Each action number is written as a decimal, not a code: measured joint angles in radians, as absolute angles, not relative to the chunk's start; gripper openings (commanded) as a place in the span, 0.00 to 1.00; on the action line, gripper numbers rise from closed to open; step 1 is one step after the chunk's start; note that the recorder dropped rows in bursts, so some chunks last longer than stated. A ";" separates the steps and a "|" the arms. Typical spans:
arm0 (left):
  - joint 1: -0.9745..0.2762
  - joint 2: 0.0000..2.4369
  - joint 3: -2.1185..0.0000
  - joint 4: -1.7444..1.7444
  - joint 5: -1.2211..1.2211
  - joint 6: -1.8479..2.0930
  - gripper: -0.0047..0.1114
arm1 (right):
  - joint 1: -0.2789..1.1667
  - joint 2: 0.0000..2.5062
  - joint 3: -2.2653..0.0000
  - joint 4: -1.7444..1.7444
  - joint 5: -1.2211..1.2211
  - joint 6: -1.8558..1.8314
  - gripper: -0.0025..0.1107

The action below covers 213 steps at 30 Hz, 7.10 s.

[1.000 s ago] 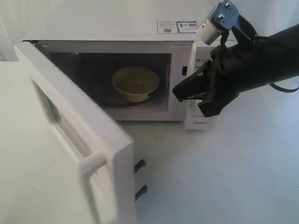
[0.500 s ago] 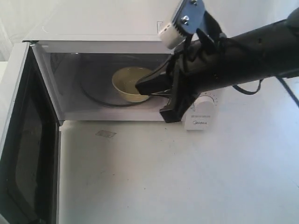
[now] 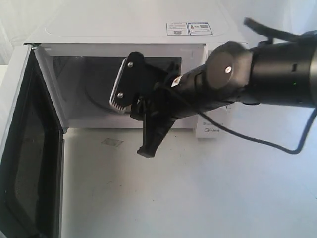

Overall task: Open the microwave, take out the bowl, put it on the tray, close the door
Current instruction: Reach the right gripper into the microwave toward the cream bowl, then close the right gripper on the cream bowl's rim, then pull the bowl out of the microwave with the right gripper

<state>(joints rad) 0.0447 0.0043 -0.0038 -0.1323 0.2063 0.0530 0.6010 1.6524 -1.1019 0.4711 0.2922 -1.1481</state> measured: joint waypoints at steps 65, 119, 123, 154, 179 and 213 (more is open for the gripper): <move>0.045 0.004 -0.004 -0.132 0.206 0.053 0.04 | 0.661 2.019 -1.421 -0.916 0.372 -0.053 0.02; 0.045 0.004 -0.004 -0.132 0.206 0.053 0.04 | 0.681 1.988 -1.422 -0.896 0.360 -0.052 0.02; 0.045 0.004 -0.004 -0.132 0.206 0.053 0.04 | 0.683 1.987 -1.422 -0.897 0.387 -0.052 0.02; 0.045 0.004 -0.004 -0.132 0.206 0.053 0.04 | 0.808 1.930 -1.422 -0.883 0.553 0.057 0.02; 0.045 0.004 -0.004 -0.132 0.206 0.053 0.04 | 1.015 1.757 -1.218 -0.805 0.724 0.350 0.02; 0.045 0.004 -0.004 -0.132 0.206 0.053 0.04 | 0.813 1.609 -0.785 -1.053 0.718 0.857 0.02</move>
